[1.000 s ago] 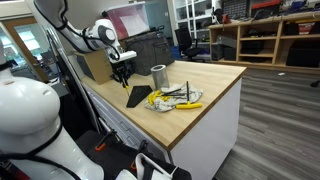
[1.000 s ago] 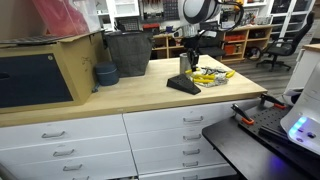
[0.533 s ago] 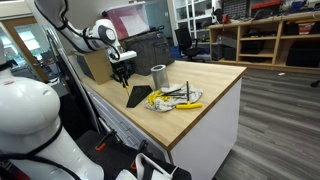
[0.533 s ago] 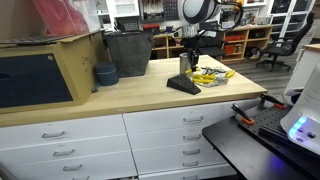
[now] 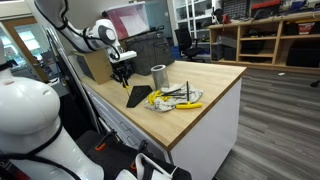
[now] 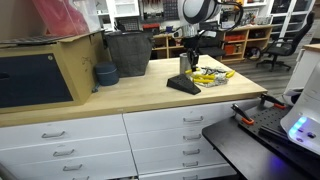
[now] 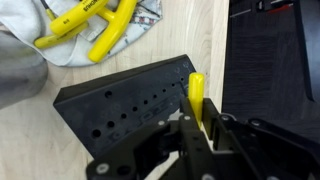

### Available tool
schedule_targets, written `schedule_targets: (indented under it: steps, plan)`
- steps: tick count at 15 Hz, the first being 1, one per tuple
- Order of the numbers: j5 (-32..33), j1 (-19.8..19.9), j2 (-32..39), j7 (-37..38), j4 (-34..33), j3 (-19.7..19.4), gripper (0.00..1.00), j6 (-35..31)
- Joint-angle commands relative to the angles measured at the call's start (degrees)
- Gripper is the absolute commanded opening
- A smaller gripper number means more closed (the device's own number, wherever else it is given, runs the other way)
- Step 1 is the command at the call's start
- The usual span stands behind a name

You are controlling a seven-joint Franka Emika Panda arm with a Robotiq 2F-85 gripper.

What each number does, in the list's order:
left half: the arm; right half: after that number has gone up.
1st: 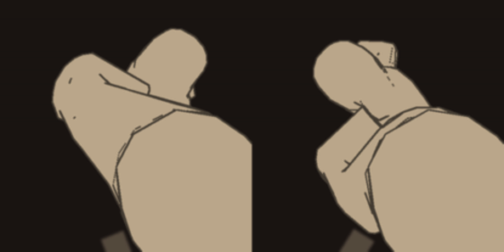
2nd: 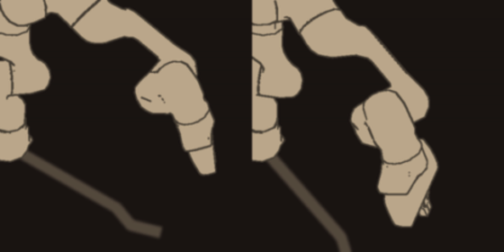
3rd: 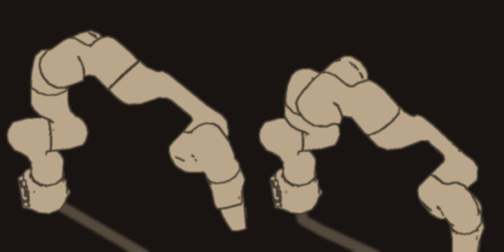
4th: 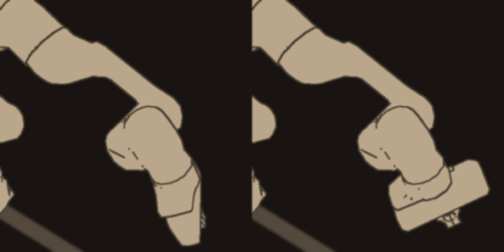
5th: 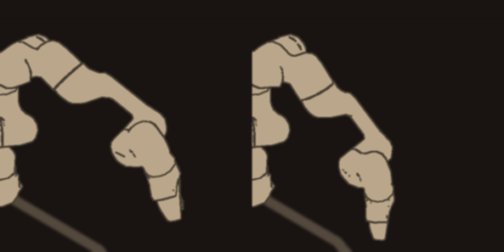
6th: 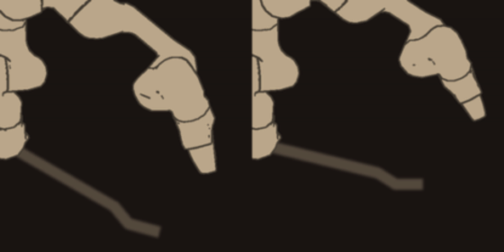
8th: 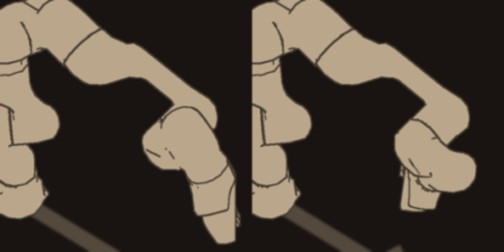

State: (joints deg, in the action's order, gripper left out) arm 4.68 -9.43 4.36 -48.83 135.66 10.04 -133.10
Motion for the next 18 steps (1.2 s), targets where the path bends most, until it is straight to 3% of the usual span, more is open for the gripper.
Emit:
schedule_targets:
  steps: [1, 18]
  plan:
    - [0.8, 0.3, 0.1, 1.2, -0.8, 0.1, 0.04, 1.7]
    - [1.1, 0.3, -0.7, 1.7, -0.5, 0.0, 0.04, 3.5]
